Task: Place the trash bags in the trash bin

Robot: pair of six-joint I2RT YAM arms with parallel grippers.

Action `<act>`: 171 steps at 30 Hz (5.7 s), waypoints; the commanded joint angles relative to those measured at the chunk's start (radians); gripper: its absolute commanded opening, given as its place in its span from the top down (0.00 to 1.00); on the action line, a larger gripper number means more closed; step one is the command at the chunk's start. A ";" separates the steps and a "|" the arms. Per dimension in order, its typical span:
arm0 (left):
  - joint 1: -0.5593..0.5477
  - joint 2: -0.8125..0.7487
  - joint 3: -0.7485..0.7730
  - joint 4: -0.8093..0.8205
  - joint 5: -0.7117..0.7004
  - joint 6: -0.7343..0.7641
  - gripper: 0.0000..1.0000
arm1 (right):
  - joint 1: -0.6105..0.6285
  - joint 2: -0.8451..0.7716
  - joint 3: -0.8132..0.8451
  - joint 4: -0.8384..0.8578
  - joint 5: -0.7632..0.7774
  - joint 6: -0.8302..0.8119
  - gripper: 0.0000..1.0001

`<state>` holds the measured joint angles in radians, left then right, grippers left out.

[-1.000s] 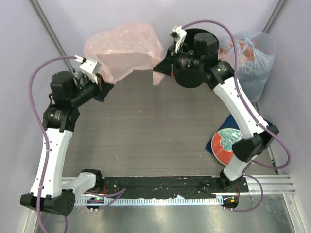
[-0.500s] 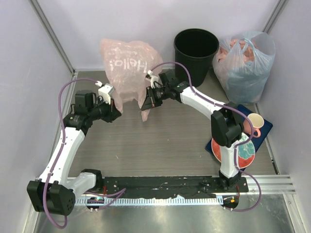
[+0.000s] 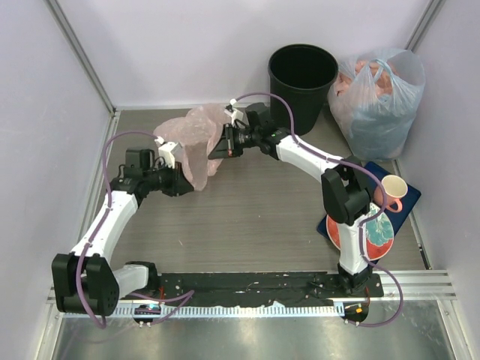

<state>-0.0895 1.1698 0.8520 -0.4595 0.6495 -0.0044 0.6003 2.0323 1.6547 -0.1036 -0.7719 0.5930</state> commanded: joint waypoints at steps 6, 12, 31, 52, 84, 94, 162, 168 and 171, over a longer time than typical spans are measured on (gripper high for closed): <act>0.045 -0.035 -0.051 0.088 0.147 -0.092 0.45 | 0.056 0.048 -0.022 0.131 0.006 0.076 0.99; 0.047 -0.015 -0.059 0.108 0.125 -0.112 0.32 | 0.085 0.060 -0.030 0.169 0.043 0.110 0.99; 0.050 -0.003 -0.070 0.160 -0.114 -0.226 0.27 | 0.170 0.111 0.019 0.240 0.108 0.179 0.99; 0.169 -0.038 -0.108 0.209 -0.370 -0.267 1.00 | 0.026 -0.069 0.310 -0.456 0.288 -0.499 0.27; 0.188 0.033 -0.027 0.211 -0.375 -0.190 1.00 | -0.292 0.112 0.794 -0.892 0.771 -1.331 0.43; 0.189 0.016 0.010 0.191 -0.373 -0.195 1.00 | -0.289 0.057 0.809 -0.996 0.577 -1.336 0.99; 0.166 -0.068 0.667 0.559 0.153 -0.328 1.00 | 0.223 -0.311 0.537 -0.124 0.405 -0.996 0.18; 0.163 -0.114 0.668 0.611 0.314 -0.397 1.00 | 0.224 -0.235 0.629 -0.088 0.339 -1.032 0.15; 0.155 -0.121 0.682 0.631 0.393 -0.445 1.00 | 0.231 -0.213 0.646 -0.070 0.304 -1.072 0.13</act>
<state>0.0761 1.0630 1.4899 0.0883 0.8944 -0.3725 0.8185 1.8038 2.2425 -0.2577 -0.3996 -0.4324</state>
